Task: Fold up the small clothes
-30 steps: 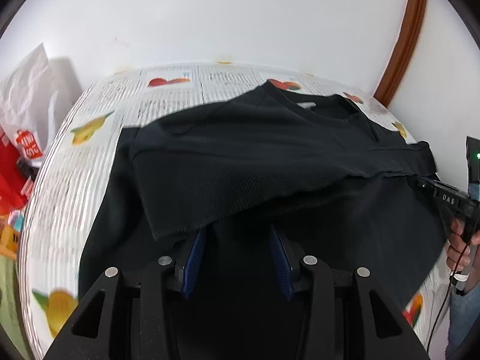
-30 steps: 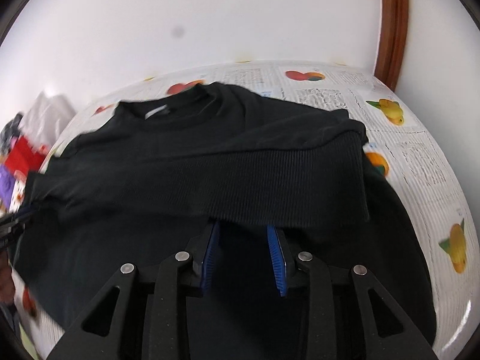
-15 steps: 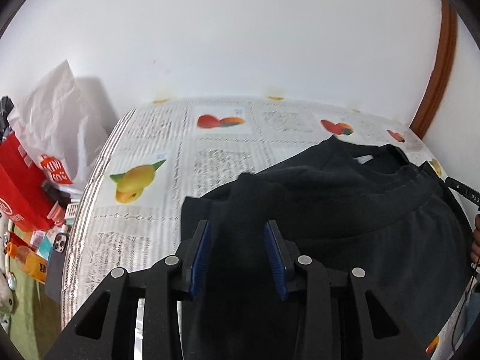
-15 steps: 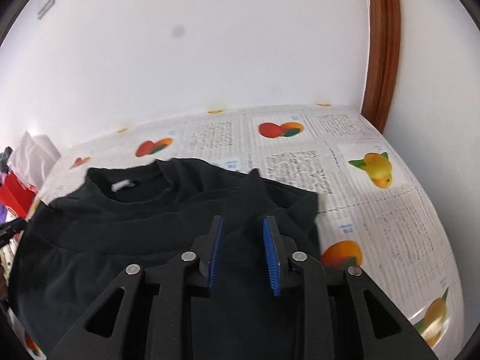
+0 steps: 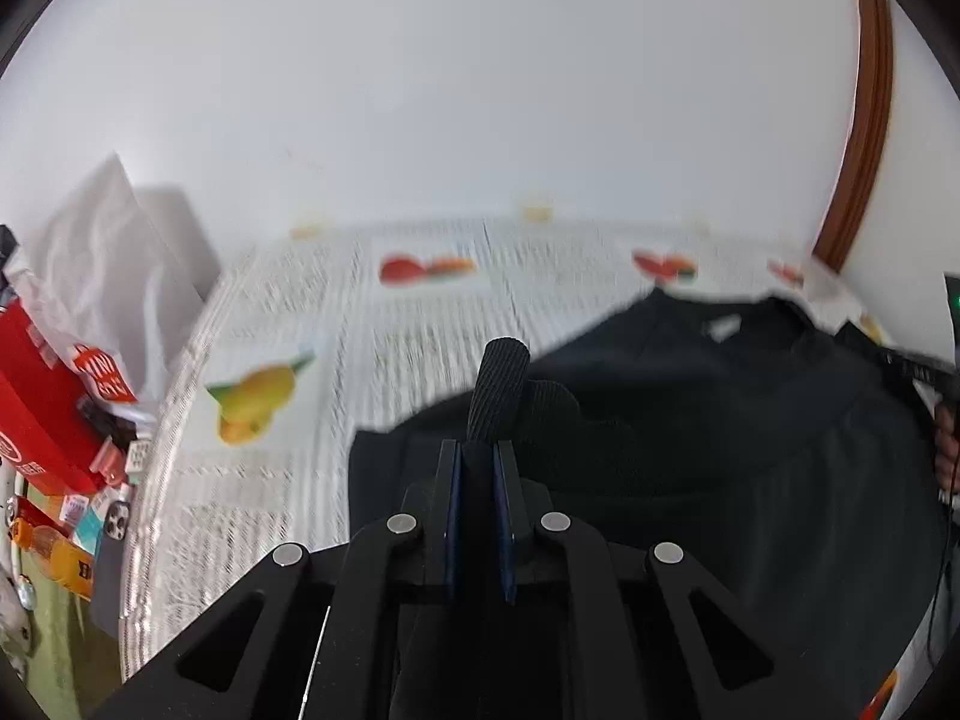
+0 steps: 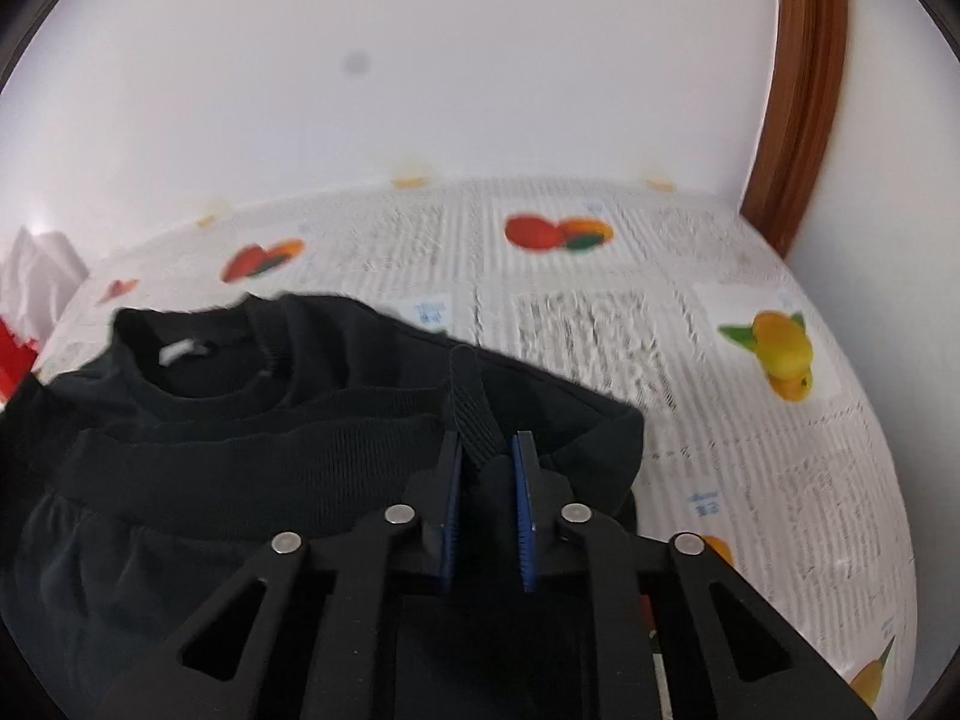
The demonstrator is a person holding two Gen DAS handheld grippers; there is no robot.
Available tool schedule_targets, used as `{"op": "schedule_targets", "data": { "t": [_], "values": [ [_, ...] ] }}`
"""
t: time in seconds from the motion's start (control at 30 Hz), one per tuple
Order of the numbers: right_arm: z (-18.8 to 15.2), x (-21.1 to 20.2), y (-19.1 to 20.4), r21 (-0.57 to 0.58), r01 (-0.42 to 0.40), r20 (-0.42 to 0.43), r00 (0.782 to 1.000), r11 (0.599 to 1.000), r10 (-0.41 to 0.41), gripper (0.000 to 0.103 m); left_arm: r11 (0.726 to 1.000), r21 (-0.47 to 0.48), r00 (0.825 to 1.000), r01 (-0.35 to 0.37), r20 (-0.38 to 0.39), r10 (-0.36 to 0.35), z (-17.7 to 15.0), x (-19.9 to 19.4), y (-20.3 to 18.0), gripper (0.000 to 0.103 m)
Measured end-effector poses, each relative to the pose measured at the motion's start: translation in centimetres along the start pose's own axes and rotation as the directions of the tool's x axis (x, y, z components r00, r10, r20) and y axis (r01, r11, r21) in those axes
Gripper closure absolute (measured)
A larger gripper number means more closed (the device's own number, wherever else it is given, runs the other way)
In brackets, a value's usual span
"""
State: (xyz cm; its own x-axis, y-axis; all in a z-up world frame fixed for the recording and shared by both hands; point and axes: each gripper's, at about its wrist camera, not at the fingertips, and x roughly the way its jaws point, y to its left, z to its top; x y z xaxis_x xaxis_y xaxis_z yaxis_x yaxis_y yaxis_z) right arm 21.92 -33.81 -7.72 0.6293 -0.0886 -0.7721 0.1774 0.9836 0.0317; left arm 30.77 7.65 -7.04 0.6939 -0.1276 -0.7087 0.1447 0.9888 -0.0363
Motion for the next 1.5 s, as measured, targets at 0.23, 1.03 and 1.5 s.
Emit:
{"op": "schedule_targets", "data": {
  "t": [0.23,1.03,1.5],
  "values": [
    [0.1,-3.2,-4.3,0.148,-0.145,0.130,0.983,0.978,0.126,0.089,0.999,0.012,0.998,-0.037,-0.046,0.037,0.3,1.6,-0.6,0.093],
    [-10.5,-8.1,-6.7,0.188,-0.012,-0.119,0.992,0.982,0.035,0.049,0.994,-0.111,0.981,0.021,-0.187,-0.042,-7.3,-3.2,3.0,0.054],
    [-10.0,-6.0,-5.8,0.261,-0.139,-0.122,0.977,0.955,0.175,0.086,0.953,-0.273,0.963,0.135,-0.192,-0.191,-12.3,-5.2,5.8,0.065]
  ]
}}
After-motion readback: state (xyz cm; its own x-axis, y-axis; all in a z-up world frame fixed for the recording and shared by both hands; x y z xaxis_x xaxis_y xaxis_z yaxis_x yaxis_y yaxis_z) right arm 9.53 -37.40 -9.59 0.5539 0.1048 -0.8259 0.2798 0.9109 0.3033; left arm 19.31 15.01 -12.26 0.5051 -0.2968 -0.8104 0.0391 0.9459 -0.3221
